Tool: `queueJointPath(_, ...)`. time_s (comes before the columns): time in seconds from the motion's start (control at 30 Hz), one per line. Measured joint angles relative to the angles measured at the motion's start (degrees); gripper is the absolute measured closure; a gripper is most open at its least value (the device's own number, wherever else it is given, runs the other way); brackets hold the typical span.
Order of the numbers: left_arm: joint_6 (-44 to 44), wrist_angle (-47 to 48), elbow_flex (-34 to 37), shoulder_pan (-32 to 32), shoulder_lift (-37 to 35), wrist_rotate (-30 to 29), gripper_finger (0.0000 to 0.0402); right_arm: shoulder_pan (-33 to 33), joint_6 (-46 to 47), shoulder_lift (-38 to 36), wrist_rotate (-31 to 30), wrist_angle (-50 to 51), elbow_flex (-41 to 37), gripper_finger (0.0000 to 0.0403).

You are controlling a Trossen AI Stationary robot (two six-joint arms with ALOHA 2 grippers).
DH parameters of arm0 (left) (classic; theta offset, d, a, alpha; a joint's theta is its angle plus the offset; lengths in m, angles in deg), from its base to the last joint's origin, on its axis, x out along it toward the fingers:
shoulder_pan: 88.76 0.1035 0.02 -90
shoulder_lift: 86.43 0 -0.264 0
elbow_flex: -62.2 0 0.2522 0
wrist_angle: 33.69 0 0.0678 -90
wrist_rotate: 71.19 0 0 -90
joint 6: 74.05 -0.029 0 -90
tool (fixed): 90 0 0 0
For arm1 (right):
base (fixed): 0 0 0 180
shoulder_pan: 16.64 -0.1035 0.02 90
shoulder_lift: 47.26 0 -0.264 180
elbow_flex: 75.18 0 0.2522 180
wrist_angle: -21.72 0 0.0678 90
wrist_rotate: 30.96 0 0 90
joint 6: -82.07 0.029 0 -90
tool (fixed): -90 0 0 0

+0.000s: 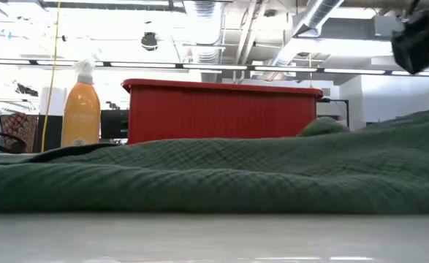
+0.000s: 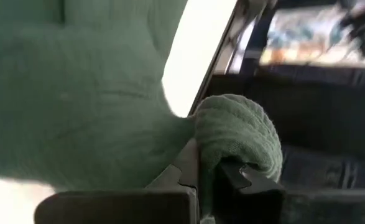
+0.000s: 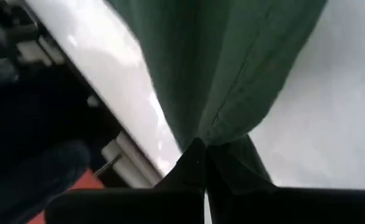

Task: Fold laundry
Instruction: Fold the green polo shirt

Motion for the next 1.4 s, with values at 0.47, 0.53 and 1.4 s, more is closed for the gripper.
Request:
queueJointPath(0.47,4.39,1.93,0.02,-4.95,1.81,9.83,0.0319,4.00,-3.13,-4.43,1.33,-0.85,4.18,0.0286)
queueJointPath(0.53,5.37,1.96,0.02,-5.31,0.74,10.73,0.0304,6.81,-6.12,-5.87,-0.38,-0.72,5.72,0.0276)
queueJointPath(1.4,8.16,11.56,0.02,-5.65,-8.72,-3.38,0.0233,41.26,-47.80,29.20,-13.63,-41.77,10.19,0.0179)
